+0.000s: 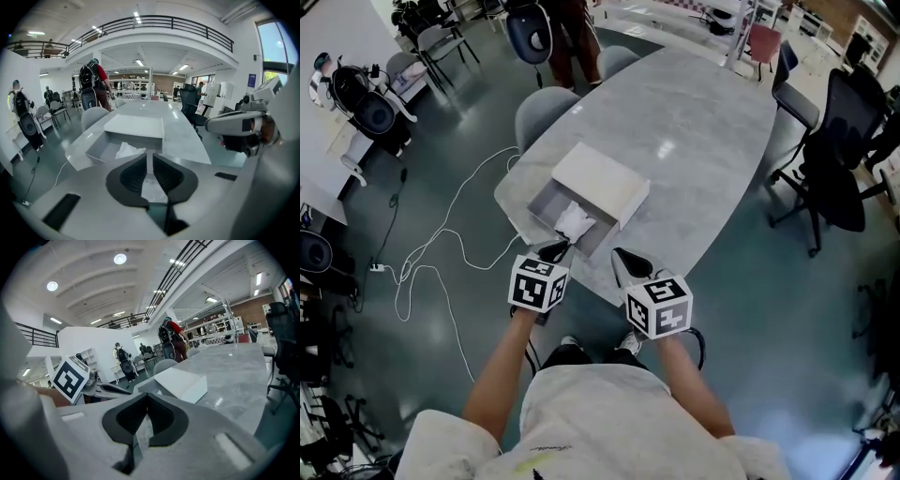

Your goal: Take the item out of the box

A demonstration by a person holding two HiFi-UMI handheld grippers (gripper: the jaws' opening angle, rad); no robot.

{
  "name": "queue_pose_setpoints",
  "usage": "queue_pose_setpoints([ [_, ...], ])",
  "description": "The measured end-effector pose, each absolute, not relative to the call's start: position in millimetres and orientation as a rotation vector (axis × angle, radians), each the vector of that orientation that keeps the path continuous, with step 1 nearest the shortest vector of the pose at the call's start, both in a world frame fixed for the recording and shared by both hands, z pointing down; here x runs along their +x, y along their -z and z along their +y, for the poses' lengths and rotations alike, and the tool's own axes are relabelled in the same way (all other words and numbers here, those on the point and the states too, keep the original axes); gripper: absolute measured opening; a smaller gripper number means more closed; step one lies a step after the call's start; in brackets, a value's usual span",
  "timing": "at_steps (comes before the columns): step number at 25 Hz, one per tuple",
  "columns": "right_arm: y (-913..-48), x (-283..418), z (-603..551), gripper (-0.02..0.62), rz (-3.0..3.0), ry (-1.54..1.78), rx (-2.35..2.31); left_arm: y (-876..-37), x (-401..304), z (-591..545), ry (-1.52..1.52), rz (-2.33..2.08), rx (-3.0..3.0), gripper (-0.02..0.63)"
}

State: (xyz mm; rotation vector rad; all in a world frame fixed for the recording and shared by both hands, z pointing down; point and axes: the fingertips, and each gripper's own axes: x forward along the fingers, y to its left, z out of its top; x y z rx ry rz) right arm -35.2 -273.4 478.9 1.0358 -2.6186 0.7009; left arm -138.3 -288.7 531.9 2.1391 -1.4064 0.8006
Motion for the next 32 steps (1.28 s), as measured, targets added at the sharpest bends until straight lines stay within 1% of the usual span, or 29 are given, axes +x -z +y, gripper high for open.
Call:
queue_pose_setpoints([
  [13,-480.3,-51.9,-311.6,0.005,-2.551,-0.682,1.178,-559.7,-145.0,-330.7,-0.905,-1.2,2.213,0.028],
  [17,-482.3,-55.0,-322.4,0.005,-2.527,-0.681,1.225,-572.5,-141.6,-341.8,-0.974,-1.099,2.235,0.072],
  [21,-485.2,-57.4,-327.1,0.005,-2.496,-0.69,1.259,-580.5,-142.3,-349.9,-1.048,-1.045,2.259,0.074],
  [29,-488.7,-56.4,-340.8,0.005,-2.454,-0.699,1.3,-595.7,-138.5,-363.3,-1.137,-0.94,2.263,0.115],
  [32,-490.0,-57.0,-344.2,0.005,-2.446,-0.707,1.31,-602.5,-134.9,-367.0,-1.174,-0.909,2.267,0.119],
])
